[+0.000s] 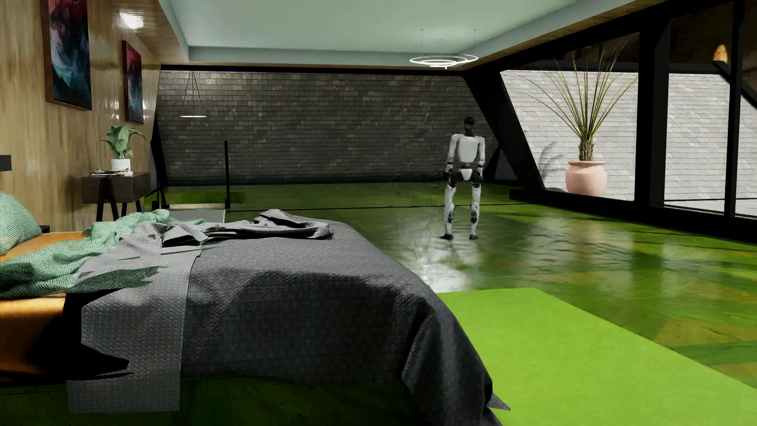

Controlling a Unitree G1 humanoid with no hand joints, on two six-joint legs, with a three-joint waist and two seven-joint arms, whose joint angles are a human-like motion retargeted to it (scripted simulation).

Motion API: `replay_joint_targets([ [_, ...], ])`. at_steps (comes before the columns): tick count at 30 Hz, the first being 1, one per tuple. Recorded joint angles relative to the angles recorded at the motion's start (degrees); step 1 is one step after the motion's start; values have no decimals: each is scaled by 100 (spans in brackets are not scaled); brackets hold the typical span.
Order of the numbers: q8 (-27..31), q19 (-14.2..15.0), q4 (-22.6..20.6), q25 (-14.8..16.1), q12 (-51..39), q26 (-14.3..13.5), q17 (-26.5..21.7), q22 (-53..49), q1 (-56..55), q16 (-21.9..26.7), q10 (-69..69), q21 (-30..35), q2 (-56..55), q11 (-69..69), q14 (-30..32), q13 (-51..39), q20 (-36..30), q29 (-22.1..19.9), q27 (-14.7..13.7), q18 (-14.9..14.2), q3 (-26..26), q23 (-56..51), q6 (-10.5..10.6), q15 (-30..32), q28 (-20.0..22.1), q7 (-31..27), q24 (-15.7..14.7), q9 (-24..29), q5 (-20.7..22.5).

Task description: Approach the bed

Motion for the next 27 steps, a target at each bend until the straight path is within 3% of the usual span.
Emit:
replay_joint_targets([
  [3,-366,133,-299,26,105,-22,3,96,127,-41,-265,-45,271,-70,62,-13,96,42,123,42,77,59,-97,37,20,-342,-24,-18,-203],
  [8,-982,367,-668,50,206,93,60,423,78,-71,-225,100,656,-147,-54,-139,341,35,44,166,168,-86,-262,77,34,-912,33,-47,-491],
  [15,-1787,671,-1221,29,322,19,28,496,-35,-130,-217,425,1023,-161,-123,-391,660,126,-28,370,243,-121,-469,129,64,-1609,73,-110,-894],
  [23,-2251,959,-1724,-56,484,11,83,416,-100,-260,-122,584,1208,108,-215,-560,836,204,-105,585,281,-84,-637,157,28,-1988,156,-157,-1398],
  [27,-2332,1053,-2006,-91,461,-49,47,368,-187,-319,43,564,1122,718,-283,-514,841,208,-88,675,252,-51,-729,43,16,-2136,211,-131,-1873],
])
